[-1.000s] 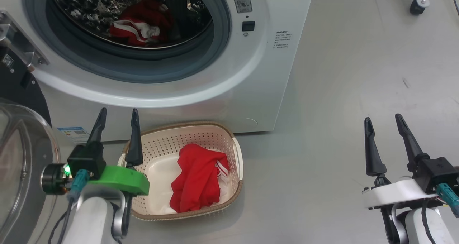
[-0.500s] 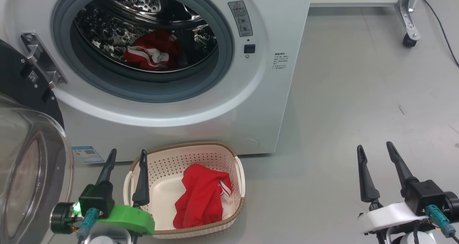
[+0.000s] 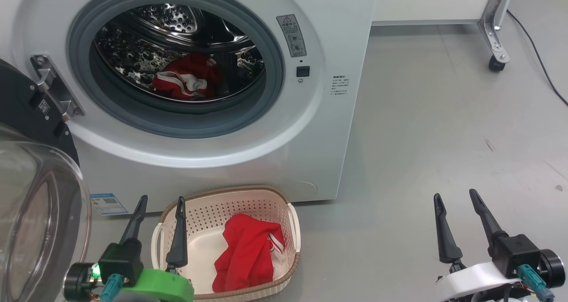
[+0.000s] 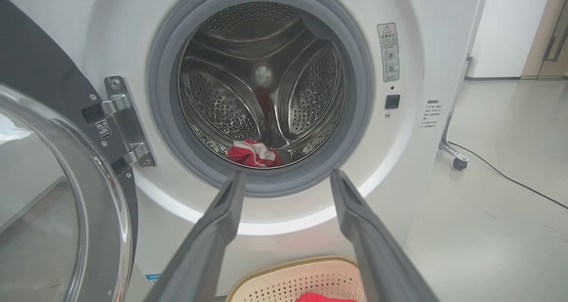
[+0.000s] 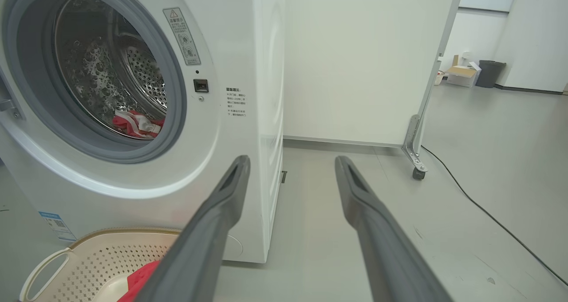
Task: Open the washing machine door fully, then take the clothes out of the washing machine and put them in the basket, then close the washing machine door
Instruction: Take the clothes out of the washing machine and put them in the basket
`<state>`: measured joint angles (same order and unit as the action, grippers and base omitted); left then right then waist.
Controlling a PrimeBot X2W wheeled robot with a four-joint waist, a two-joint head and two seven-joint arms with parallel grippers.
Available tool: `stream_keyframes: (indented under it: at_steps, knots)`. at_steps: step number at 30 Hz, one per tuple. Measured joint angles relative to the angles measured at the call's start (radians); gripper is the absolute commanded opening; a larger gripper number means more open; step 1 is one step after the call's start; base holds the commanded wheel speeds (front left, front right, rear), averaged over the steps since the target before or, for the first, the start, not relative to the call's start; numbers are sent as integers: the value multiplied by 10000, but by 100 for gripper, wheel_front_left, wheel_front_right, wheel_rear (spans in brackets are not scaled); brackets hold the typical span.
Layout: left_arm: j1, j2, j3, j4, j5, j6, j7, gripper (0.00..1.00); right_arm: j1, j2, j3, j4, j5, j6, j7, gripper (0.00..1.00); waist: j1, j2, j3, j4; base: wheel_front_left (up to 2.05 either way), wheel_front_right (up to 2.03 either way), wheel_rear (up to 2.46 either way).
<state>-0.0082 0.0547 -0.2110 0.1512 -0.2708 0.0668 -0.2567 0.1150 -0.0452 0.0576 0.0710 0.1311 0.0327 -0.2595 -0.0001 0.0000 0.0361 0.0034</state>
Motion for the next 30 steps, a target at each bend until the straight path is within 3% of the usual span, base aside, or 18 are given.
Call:
stream_keyframes:
  at_steps: [30]
  knots:
    - [446,44,-65,-752,190,219,545,100,3,6,150,-443,2,-77,0,100,0,0,540,-78,0,0,0]
